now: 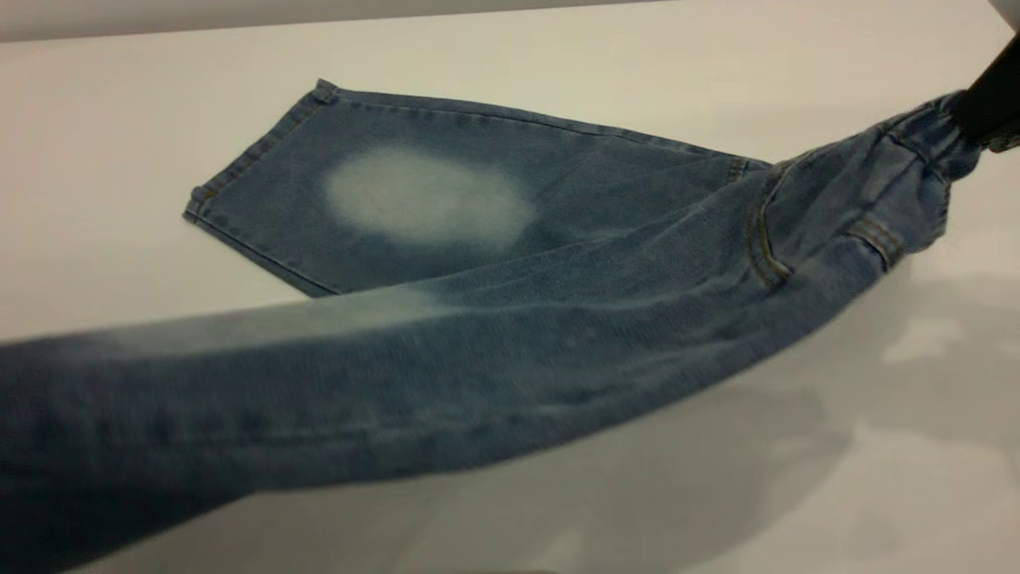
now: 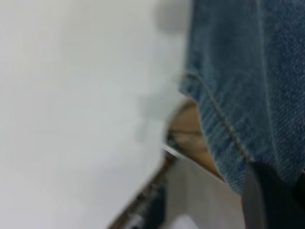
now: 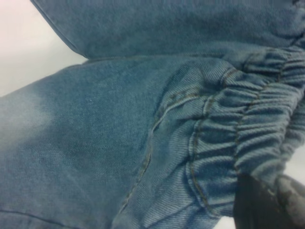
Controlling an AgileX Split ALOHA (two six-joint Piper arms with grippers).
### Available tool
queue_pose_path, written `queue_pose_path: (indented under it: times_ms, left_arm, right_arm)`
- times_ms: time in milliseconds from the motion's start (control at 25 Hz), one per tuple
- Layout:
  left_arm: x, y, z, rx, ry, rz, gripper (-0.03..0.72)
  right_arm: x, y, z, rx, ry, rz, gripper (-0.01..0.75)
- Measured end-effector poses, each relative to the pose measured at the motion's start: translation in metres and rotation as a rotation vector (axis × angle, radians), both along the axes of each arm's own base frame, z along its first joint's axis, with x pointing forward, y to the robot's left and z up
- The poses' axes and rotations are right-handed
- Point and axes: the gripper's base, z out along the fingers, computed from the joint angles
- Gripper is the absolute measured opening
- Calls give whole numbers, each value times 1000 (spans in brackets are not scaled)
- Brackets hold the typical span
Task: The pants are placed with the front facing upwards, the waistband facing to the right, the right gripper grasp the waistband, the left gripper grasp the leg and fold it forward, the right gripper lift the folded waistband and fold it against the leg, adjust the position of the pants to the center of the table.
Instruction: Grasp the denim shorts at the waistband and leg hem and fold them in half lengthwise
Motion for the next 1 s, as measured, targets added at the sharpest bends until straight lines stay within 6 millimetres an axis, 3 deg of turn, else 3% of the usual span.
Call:
queue_pose_path:
  times_ms: [240,480,760,1000]
  left_arm:
    - [24,1,8,40,-193,47,14]
    - [62,-16,5,27,-264,44,14]
    - [124,-46,0,-24,-349,46,14]
    - [175,-45,-10,-40,-394,111,14]
  right_arm:
    - [12,-2,1,9,-73,-114,40]
    - [25,-2,-13,25,-67,-188,40]
    - [43,-1,-33,72,-71,-289,40]
    - [62,-2,-40,92,-93,-360,40]
